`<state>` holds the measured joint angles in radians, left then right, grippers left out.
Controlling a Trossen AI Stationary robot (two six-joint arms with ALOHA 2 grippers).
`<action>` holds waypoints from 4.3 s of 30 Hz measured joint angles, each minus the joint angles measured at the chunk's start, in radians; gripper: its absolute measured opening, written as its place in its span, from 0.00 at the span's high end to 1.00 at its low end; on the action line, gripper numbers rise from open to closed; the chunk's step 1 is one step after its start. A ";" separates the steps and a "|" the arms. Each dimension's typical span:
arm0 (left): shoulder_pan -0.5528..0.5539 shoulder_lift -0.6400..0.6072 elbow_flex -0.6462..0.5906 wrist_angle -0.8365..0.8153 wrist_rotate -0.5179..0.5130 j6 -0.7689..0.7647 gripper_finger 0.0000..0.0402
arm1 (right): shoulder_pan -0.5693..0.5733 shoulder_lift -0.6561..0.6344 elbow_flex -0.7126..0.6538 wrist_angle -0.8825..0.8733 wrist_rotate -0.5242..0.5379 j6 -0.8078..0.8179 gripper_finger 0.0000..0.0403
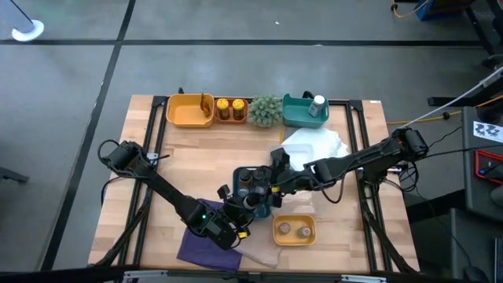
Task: Sort spices by type
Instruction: Put the black seasoning bottle into the blue bin
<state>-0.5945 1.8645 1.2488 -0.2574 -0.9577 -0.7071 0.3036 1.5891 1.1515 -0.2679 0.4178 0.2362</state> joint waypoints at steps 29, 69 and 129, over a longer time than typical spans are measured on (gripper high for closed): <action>0.015 -0.001 0.000 0.006 -0.003 0.029 0.57 | 0.064 0.026 0.000 0.059 0.092 -0.009 0.40; 0.042 0.000 -0.001 0.004 0.089 0.034 0.44 | 0.063 0.085 0.001 0.106 -0.072 0.047 0.40; 0.129 0.007 0.000 -0.081 0.424 -0.182 0.44 | 0.063 0.150 -0.001 0.088 -0.097 0.047 0.40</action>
<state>-0.4656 1.8717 1.2491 -0.3386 -0.5336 -0.8892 0.3664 1.7390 1.1503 -0.1800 0.3210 0.2829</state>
